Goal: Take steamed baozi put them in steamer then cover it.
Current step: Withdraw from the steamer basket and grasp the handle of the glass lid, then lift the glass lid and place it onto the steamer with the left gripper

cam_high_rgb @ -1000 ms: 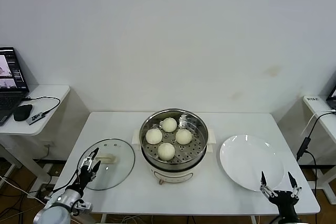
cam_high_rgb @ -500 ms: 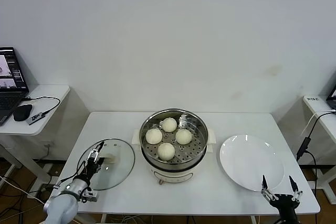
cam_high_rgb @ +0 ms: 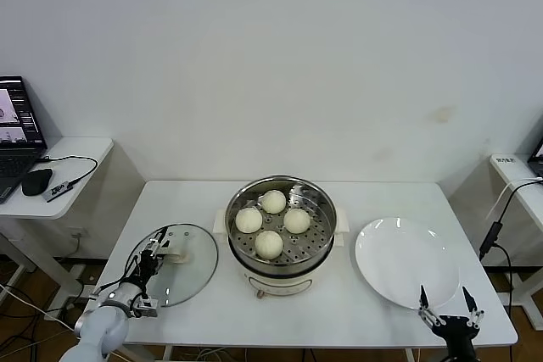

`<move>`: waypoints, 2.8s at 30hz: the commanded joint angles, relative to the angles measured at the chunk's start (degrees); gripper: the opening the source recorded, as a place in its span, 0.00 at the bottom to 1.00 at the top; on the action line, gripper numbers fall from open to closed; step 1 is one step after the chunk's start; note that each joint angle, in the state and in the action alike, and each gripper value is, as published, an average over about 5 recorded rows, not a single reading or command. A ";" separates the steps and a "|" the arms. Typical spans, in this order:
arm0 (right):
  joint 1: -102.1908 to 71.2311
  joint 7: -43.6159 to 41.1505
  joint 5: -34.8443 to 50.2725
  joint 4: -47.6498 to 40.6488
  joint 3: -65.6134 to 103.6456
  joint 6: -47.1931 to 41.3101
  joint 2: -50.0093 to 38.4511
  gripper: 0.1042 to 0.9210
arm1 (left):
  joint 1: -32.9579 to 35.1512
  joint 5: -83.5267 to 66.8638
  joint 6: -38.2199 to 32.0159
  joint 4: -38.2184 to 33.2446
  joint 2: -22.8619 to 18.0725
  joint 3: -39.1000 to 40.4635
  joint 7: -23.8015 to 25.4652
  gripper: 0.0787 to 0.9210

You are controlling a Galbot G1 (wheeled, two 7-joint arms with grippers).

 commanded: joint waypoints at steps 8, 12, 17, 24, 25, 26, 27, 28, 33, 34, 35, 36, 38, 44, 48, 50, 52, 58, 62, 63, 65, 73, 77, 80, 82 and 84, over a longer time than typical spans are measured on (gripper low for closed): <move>-0.21 -0.06 -0.28 -0.01 -0.27 -0.26 -0.25 0.88 | 0.04 -2.64 0.01 1.78 -0.03 0.66 -2.74 0.35; -0.23 -0.09 -0.32 0.10 -0.57 -0.34 -0.49 0.88 | 1.57 -4.09 0.67 -0.66 0.17 0.48 -4.31 0.21; -0.13 -0.15 -0.48 0.29 -1.24 -0.31 -0.61 0.88 | 4.23 -5.10 2.53 -5.72 0.87 -1.22 -5.14 0.09; -0.01 -0.22 -0.99 0.63 -2.06 -0.01 -0.87 0.88 | 9.17 -6.11 7.79 -15.33 2.75 -5.76 -2.58 0.08; -0.01 -0.23 -1.04 0.71 -2.23 0.02 -0.90 0.88 | 9.90 -6.25 8.77 -16.89 3.15 -6.52 -1.67 0.08; -0.01 -0.24 -1.07 0.78 -2.37 0.04 -0.95 0.88 | 10.53 -6.49 9.64 -18.24 3.47 -7.14 -0.82 0.08; 0.00 -0.25 -1.11 0.79 -2.50 0.06 -1.02 0.88 | 11.18 -6.85 10.58 -19.67 3.81 -7.92 0.13 0.08; 0.02 -0.26 -1.14 0.77 -2.63 0.08 -1.12 0.88 | 11.80 -7.16 11.45 -21.28 4.14 -8.81 1.07 0.08; 0.27 -0.31 -1.46 0.42 -2.99 0.18 -1.61 0.88 | 14.11 -10.91 16.23 -29.15 6.32 -12.67 6.65 0.08; 0.36 -0.32 -1.52 0.33 -3.05 0.20 -1.68 0.88 | 14.50 -12.53 17.34 -30.66 6.93 -13.09 7.74 0.08; 0.45 -0.32 -1.61 0.23 -3.10 0.24 -1.72 0.88 | 14.85 -14.19 18.38 -32.12 7.56 -13.38 8.74 0.08; 0.57 -0.32 -1.75 0.12 -3.16 0.29 -1.76 0.88 | 15.16 -15.81 19.39 -33.52 8.10 -13.54 9.77 0.08; 0.74 -0.31 -2.12 -0.08 -3.29 0.39 -1.78 0.88 | 15.62 -18.59 21.35 -36.48 9.02 -13.14 11.49 0.08; 1.16 -0.10 -4.73 -0.93 -3.30 1.26 -1.43 0.88 | 13.61 -23.53 26.41 -44.32 12.33 -7.19 14.33 0.08; 1.64 0.36 -7.06 -2.16 -3.22 2.23 -0.94 0.88 | 8.98 -28.23 30.75 -46.19 16.41 1.84 12.50 0.08; 2.00 0.52 -7.63 -2.58 -3.48 2.22 -0.65 0.88 | 5.59 -28.96 32.98 -46.24 17.43 7.46 11.34 0.08; 2.49 0.83 -7.77 -2.74 -4.01 1.76 -0.16 0.88 | 1.93 -27.20 34.71 -45.55 16.87 11.91 11.25 0.08; 4.21 2.09 -11.63 -2.89 -5.68 0.73 1.55 0.88 | -9.28 -21.42 41.48 -41.72 11.34 21.66 15.16 0.08; 5.05 2.64 -13.78 -3.54 -6.16 0.62 1.67 0.88 | -12.72 -15.87 44.36 -39.48 5.03 25.35 18.30 0.08; 5.21 2.69 -14.01 -3.78 -6.27 0.62 1.62 0.88 | -13.33 -13.84 44.60 -38.97 3.18 25.93 19.04 0.08; 5.52 2.75 -14.56 -4.42 -6.45 0.73 1.51 0.88 | -14.56 -9.52 44.67 -38.06 -0.09 27.10 20.50 0.08; 5.94 2.80 -16.46 -5.82 -7.37 0.92 1.93 0.88 | -16.48 1.38 44.72 -36.51 -6.78 31.47 25.48 0.08; 5.97 2.79 -17.16 -6.15 -7.68 0.89 2.03 0.88 | -16.06 4.05 44.74 -35.79 -9.72 33.13 27.07 0.08; 5.96 2.84 -17.45 -6.36 -7.84 0.91 2.06 0.88 | -16.30 5.13 44.75 -34.25 -12.06 34.22 27.61 0.08; 5.91 2.88 -17.53 -6.46 -7.91 0.94 2.06 0.88 | -16.68 5.52 44.76 -32.89 -13.51 34.60 27.70 0.08; 5.87 2.90 -17.54 -6.56 -7.93 1.00 2.05 0.88 | -17.10 5.84 44.76 -31.43 -14.80 34.82 27.70 0.08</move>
